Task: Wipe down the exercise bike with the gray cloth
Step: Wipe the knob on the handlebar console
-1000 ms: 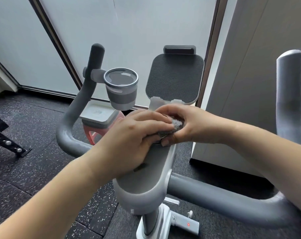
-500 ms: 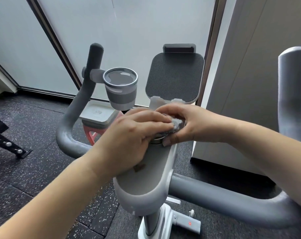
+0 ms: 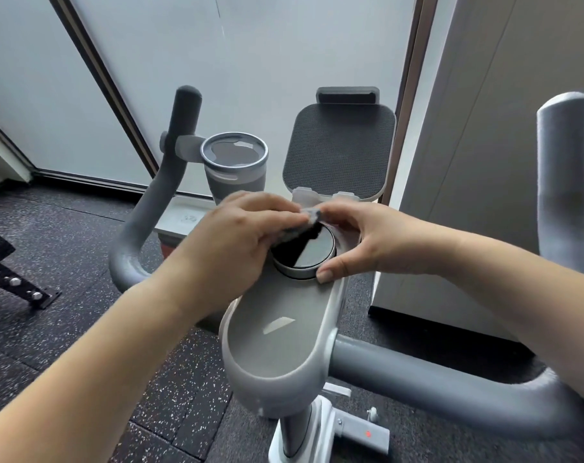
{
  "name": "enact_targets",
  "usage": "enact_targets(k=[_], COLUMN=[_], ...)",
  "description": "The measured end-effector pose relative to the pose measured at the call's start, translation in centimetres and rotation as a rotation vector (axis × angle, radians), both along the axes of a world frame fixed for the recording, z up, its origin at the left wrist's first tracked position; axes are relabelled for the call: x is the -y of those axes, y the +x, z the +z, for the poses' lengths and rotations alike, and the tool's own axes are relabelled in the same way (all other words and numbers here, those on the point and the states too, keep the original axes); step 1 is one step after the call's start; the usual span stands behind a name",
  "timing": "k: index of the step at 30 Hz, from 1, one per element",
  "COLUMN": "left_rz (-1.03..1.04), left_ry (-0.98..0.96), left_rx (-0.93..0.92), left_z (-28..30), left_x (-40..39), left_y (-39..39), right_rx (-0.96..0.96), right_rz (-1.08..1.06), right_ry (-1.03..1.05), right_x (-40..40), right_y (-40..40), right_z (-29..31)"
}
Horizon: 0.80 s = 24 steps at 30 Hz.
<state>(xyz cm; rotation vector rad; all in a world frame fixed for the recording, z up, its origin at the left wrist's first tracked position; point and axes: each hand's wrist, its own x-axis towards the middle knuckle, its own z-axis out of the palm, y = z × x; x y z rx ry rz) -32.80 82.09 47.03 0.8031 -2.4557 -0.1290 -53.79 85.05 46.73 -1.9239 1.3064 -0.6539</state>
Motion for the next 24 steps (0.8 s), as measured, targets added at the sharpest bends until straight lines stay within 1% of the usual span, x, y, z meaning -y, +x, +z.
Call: enact_targets(k=[2, 3, 5, 7, 12, 16, 18, 20, 21, 24], left_rz=[0.027, -0.004, -0.098, -0.135, 0.001, -0.064, -0.031, 0.064, 0.136, 0.368], left_ry=[0.021, 0.03, 0.026, 0.0, 0.048, 0.029, 0.043, 0.073, 0.091, 0.182], left_rx=[-0.104, -0.132, -0.083, -0.02, -0.096, -0.014, -0.022, -0.098, -0.166, -0.437], left_z=[0.3, 0.4, -0.2, -1.1, -0.3, -0.8, -0.8, -0.3, 0.0, 1.0], left_x=[-0.8, -1.7, -3.3, -3.3, -2.0, -3.8, -3.1, -2.2, -2.0, -2.5], left_y=[0.4, 0.3, -0.2, 0.0, 1.7, 0.8, 1.4, 2.4, 3.1, 5.7], right_rx=[-0.004, -0.01, -0.009, 0.001, 0.005, 0.023, 0.005, -0.001, -0.008, -0.048], right_rz=[-0.004, -0.007, -0.017, -0.013, -0.023, -0.015, -0.013, -0.009, -0.006, -0.062], right_ry=[0.003, 0.004, 0.012, 0.015, 0.024, 0.032, 0.019, 0.017, 0.02, -0.067], right_x=[0.0, 0.0, -0.1, -0.1, -0.1, 0.0, -0.1, -0.2, -0.4, -1.0], right_y=[0.0, 0.1, 0.1, 0.2, 0.0, 0.0, 0.0, -0.1, -0.1, -0.1], right_z=[0.0, 0.0, 0.1, 0.0, -0.2, -0.2, -0.1, 0.0, 0.0, 0.2])
